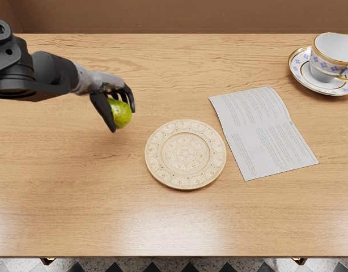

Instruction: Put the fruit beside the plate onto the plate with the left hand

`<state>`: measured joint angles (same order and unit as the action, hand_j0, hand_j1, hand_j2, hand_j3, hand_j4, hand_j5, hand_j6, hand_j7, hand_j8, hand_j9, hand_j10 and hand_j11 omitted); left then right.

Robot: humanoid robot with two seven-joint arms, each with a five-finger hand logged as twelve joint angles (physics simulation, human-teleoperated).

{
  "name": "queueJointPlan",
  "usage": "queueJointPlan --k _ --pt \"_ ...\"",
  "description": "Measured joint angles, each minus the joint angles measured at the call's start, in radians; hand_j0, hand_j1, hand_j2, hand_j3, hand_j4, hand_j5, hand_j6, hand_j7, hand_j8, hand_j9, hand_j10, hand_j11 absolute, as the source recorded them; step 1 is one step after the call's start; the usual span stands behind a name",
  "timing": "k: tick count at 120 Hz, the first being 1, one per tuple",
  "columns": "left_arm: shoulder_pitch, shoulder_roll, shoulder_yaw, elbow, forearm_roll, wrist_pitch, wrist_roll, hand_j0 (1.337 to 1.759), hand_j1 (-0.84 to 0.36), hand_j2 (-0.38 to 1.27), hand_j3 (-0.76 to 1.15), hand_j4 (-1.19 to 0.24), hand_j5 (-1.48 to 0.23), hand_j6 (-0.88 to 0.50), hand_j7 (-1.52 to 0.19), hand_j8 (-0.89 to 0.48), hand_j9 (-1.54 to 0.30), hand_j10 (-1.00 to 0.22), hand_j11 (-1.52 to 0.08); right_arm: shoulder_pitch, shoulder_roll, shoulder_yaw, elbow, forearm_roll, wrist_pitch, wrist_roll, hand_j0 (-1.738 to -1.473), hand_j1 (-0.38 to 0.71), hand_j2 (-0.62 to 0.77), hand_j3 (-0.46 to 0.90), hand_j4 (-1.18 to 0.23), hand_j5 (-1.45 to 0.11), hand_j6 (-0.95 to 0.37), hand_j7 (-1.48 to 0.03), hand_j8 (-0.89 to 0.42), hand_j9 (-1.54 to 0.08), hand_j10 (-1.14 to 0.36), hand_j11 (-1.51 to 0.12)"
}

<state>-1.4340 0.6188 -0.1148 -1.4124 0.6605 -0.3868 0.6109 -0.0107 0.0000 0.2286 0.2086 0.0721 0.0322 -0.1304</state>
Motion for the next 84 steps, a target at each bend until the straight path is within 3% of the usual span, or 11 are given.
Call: queueJointPlan --k 44,84 --pt "-0.085 -0.084 0.000 -0.003 -0.095 -0.025 0.000 1.648 -0.32 0.32 0.00 -0.43 -0.99 -0.26 -0.99 -0.25 -1.01 -0.51 -1.01 0.000 0.000 0.000 0.000 0.000 0.000 0.000 -1.658 -0.32 -0.01 0.00 -0.03 -0.03 -0.03 -0.03 -0.03 -0.03 -0.03 -0.03" --pt "-0.118 -0.202 0.000 0.015 -0.120 -0.021 0.000 1.646 -0.31 0.31 0.00 -0.42 -1.02 -0.25 -1.03 -0.24 -1.05 -0.50 -1.05 0.000 0.000 0.000 0.000 0.000 0.000 0.000 -1.658 -0.32 -0.01 0.00 -0.03 -0.03 -0.03 -0.03 -0.03 -0.03 -0.03 -0.03"
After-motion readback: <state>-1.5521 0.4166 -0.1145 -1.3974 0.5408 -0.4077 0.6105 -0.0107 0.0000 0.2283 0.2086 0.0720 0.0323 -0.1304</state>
